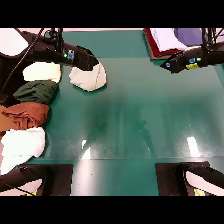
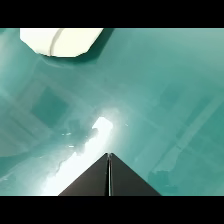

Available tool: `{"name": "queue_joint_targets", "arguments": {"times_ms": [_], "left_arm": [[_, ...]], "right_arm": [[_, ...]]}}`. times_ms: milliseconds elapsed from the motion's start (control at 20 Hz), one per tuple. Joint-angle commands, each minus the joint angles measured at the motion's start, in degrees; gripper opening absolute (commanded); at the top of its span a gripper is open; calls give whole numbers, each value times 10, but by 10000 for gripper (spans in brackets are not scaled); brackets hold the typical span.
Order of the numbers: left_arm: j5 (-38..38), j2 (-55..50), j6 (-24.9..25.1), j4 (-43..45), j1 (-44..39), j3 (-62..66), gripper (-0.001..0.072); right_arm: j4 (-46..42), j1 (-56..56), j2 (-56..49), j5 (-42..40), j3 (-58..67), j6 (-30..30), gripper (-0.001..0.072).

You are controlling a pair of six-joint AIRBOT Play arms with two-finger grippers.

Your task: Fold the shirts.

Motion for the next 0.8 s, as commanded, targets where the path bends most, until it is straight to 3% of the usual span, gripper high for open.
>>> {"name": "queue_joint_targets", "arguments": {"times_ms": [0,450,750], "left_arm": [[0,0,0,0,0,0,25],[0,0,0,0,0,0,25],[104,0,-9,-6,0,0,25]], "right_arm": [[0,0,0,0,0,0,17],[0,0,0,0,0,0,17],[1,0,-1,-12,0,0,17]]}}
